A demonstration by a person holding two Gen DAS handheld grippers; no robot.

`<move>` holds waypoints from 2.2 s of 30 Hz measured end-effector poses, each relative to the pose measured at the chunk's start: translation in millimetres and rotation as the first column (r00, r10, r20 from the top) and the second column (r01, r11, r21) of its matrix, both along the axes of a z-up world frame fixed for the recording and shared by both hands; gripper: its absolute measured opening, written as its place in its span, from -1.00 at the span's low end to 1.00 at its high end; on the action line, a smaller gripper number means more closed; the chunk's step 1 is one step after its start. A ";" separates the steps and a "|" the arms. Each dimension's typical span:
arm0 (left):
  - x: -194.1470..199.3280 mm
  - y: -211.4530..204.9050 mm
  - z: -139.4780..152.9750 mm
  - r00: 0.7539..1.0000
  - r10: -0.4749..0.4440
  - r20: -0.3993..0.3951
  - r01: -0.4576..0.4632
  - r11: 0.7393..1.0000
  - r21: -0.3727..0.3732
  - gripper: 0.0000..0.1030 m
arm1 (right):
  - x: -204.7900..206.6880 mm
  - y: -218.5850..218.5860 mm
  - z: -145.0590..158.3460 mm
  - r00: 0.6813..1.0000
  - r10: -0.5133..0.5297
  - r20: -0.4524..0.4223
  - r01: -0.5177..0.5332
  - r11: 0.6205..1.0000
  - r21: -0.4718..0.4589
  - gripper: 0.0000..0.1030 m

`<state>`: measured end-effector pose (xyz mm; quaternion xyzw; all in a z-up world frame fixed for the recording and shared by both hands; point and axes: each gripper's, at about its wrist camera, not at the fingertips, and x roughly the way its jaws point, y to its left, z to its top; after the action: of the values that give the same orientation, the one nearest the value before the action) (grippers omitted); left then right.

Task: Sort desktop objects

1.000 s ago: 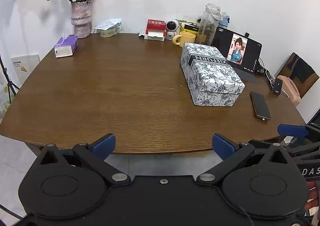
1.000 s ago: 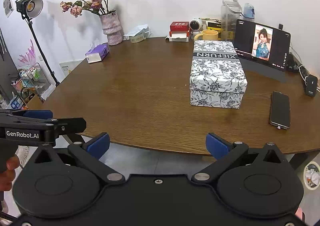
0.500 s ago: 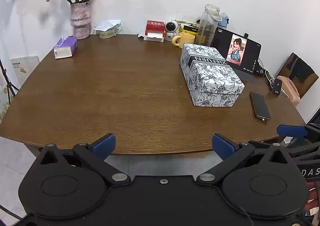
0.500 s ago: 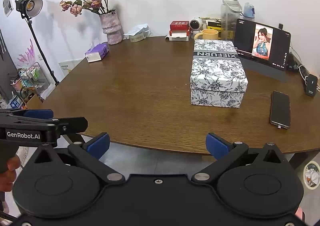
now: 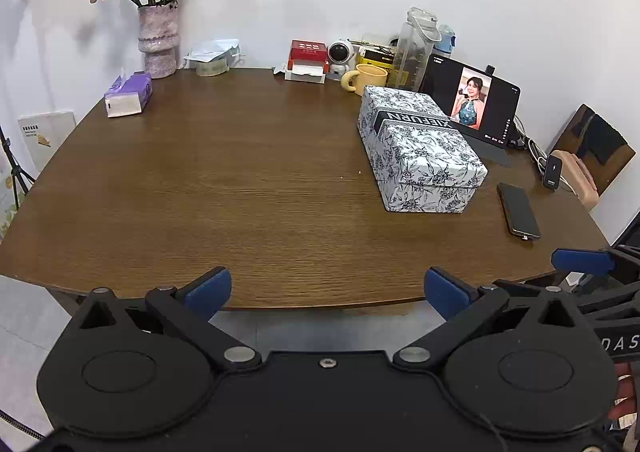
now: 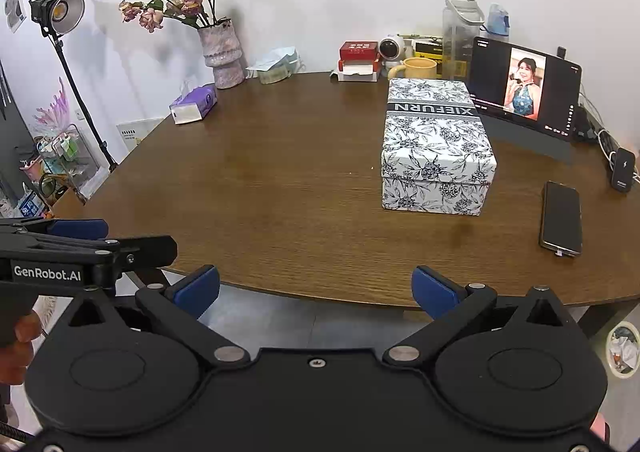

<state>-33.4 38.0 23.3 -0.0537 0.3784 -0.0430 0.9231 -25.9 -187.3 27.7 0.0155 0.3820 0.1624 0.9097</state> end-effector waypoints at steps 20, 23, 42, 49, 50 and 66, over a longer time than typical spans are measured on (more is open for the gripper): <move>-3.6 -7.0 0.5 1.000 0.006 0.006 -0.007 1.000 0.005 1.00 | -1.7 -1.7 0.2 1.000 0.001 -0.001 -0.001 1.000 0.003 1.00; -3.5 -0.7 0.4 1.000 -0.001 0.007 0.001 1.000 0.004 1.00 | -2.1 -1.9 0.6 1.000 0.002 0.000 -0.002 1.000 0.003 1.00; -6.5 -4.0 3.5 1.000 0.001 0.012 -0.001 1.000 0.014 1.00 | -3.8 -2.1 2.4 1.000 0.004 0.002 -0.004 1.000 0.004 1.00; -5.6 -4.7 2.8 1.000 0.004 0.010 -0.004 1.000 0.016 1.00 | -4.2 -1.5 2.4 1.000 0.005 0.001 -0.005 1.000 0.003 1.00; -5.5 -4.8 2.6 1.000 0.004 0.010 -0.004 1.000 0.017 1.00 | -4.1 -1.4 2.5 1.000 0.005 0.001 -0.005 1.000 0.004 1.00; -4.9 -4.7 0.4 1.000 0.008 0.012 -0.009 1.000 0.013 1.00 | -3.3 -3.9 2.4 1.000 0.004 -0.001 -0.004 1.000 0.005 1.00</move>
<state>-38.2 33.4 23.7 -0.0488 0.3728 -0.0369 0.9259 -29.2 -191.2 30.1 0.0170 0.3821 0.1652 0.9091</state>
